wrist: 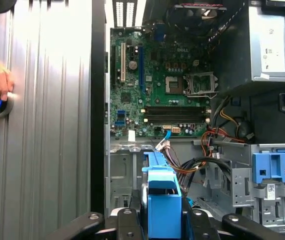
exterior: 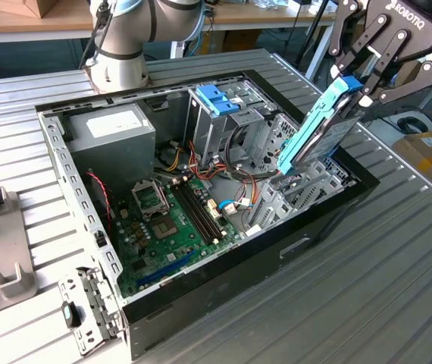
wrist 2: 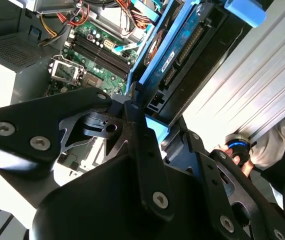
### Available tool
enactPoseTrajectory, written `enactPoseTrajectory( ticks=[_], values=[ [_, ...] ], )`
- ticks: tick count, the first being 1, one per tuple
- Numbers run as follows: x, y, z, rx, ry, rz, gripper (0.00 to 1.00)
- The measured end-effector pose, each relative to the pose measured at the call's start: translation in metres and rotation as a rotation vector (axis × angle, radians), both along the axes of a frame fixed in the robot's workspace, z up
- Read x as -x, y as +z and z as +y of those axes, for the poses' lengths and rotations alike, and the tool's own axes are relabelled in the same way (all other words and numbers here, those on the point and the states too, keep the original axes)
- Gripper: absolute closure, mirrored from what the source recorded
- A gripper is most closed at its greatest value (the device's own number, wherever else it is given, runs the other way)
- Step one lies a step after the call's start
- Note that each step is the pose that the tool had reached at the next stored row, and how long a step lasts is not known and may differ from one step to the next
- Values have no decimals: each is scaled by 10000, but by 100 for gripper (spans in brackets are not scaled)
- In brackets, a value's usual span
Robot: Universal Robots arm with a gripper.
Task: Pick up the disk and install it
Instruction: 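Insert the disk into the insertion slot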
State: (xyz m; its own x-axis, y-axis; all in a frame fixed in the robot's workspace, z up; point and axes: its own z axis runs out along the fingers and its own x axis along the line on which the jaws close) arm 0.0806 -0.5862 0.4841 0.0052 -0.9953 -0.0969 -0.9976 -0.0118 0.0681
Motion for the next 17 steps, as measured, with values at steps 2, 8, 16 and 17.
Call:
enactPoseTrajectory(
  ticks=[2,8,16,17],
  values=[
    [30,27,0,-13,1,-7,63],
    [137,28,-9,-11,1,-40,63],
    [140,27,-141,-14,0,-39,63],
    [144,26,-148,-14,1,-40,63]
  ],
)
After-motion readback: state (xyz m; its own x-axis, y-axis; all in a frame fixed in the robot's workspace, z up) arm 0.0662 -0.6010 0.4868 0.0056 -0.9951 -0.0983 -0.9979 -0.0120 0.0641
